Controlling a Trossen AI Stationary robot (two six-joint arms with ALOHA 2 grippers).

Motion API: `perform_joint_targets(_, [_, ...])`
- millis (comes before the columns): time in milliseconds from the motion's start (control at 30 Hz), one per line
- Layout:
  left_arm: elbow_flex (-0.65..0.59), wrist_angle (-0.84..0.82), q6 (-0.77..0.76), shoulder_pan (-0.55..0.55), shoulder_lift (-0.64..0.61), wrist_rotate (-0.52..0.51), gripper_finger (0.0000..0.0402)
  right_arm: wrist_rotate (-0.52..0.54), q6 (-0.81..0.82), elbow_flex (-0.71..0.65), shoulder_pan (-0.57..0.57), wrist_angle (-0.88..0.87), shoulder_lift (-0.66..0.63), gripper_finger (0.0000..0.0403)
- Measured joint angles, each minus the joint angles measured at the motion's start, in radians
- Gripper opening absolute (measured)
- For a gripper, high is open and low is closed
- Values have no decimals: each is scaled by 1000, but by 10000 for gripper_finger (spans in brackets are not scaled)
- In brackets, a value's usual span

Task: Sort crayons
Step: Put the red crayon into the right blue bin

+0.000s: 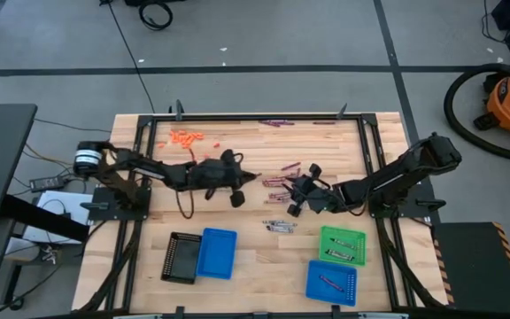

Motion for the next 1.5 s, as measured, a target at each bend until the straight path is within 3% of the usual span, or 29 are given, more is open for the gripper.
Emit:
perform_joint_targets(300, [155,-32,4,-112,54,69,27,-49,203,34,-41,-408,-286,102])
perform_joint_targets(567, [396,-114,7,-196,234,74,27,1,219,35,-24,-503,-482,101])
perform_joint_targets(667, [483,-116,-23,-210,310,158,27,-18,211,35,-17,-522,-529,101])
perform_joint_targets(767, [577,-95,-86,-213,386,286,27,-33,248,34,5,-548,-556,101])
perform_joint_targets(867, [668,-93,-100,-228,458,352,27,-31,291,21,42,-558,-566,101])
perform_joint_targets(1133, [873,-174,-78,-269,603,372,27,57,299,2,108,-559,-574,101])
perform_joint_targets(1500, [1170,-330,-72,-274,797,373,27,48,289,2,140,-608,-588,101])
